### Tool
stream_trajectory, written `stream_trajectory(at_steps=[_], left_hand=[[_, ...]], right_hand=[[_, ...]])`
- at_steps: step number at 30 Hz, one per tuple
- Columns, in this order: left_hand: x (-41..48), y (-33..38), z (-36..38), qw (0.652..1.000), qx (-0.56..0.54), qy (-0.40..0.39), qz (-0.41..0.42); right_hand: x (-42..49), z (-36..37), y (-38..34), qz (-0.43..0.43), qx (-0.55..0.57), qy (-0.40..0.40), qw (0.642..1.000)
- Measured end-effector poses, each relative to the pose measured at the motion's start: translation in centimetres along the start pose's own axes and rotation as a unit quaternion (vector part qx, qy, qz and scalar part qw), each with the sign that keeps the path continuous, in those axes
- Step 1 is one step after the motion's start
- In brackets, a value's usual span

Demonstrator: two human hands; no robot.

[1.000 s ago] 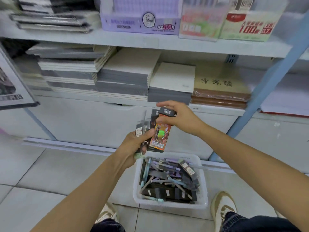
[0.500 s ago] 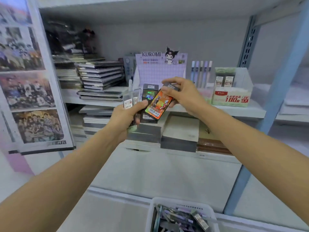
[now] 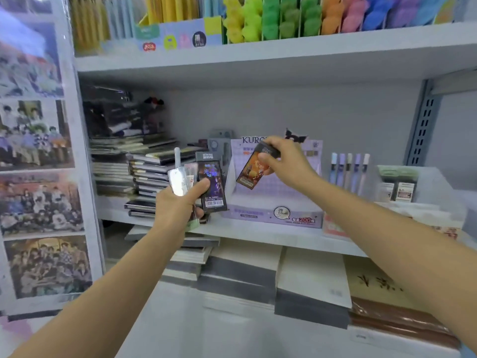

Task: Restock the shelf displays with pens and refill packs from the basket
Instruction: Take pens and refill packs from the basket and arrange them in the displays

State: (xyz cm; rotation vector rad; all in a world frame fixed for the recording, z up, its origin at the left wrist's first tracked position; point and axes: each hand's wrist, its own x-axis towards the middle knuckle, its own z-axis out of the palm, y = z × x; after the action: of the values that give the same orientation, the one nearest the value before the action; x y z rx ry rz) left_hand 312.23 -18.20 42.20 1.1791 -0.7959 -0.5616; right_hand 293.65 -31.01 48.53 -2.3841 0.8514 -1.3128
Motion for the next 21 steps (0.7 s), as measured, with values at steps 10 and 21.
stream_trajectory(at_steps=[10,21], left_hand=[[2.6,-0.5,-0.2,1.000,0.001,-0.017,0.012],[4.3,-1.4,0.2,0.999,0.003,-0.036,0.016]], right_hand=[[2.8,3.7,1.8,-0.034,-0.114,-0.078,0.990],[6.2,3.9,1.9,-0.008,-0.194,-0.155,0.969]])
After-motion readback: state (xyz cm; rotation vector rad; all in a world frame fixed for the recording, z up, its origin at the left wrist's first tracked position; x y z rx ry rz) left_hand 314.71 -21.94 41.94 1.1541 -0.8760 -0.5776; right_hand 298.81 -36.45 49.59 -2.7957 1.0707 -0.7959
